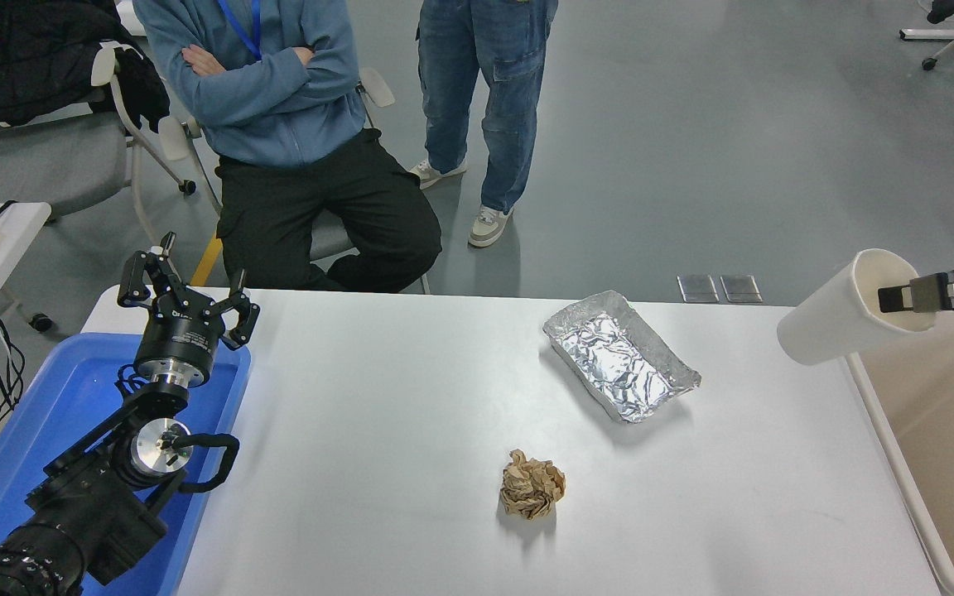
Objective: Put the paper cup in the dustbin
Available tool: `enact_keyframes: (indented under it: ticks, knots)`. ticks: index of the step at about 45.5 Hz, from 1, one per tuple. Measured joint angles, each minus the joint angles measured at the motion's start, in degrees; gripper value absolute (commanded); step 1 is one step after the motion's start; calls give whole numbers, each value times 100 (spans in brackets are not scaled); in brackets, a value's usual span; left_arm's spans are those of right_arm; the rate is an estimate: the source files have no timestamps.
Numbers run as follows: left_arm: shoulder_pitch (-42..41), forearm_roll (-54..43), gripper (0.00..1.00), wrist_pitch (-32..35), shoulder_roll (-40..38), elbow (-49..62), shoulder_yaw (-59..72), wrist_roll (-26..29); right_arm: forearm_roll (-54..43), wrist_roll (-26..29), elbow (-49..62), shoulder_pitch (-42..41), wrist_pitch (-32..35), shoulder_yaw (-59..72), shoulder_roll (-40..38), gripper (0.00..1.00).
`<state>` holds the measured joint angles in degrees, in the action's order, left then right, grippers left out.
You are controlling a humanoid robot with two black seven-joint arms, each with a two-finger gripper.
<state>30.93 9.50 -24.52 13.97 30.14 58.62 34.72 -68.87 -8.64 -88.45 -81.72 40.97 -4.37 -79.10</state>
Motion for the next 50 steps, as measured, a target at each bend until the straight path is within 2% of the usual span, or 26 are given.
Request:
enact_keyframes:
  ticks: [6, 18, 34, 50]
  knots:
    - [0, 0, 100, 0, 0, 1, 0, 0, 132, -28, 353, 183, -200, 14, 48, 0]
    - [0, 0, 100, 0, 0, 0, 0, 0, 818, -200, 1252, 832, -1015, 17, 278, 0]
    - [0, -2, 100, 0, 0, -2, 0, 0, 2630, -438, 2655, 2081, -1973, -18, 698, 0]
    - [0, 0, 100, 0, 0, -1, 0, 0, 4416, -624, 3607, 3453, -2866, -75, 1355, 0]
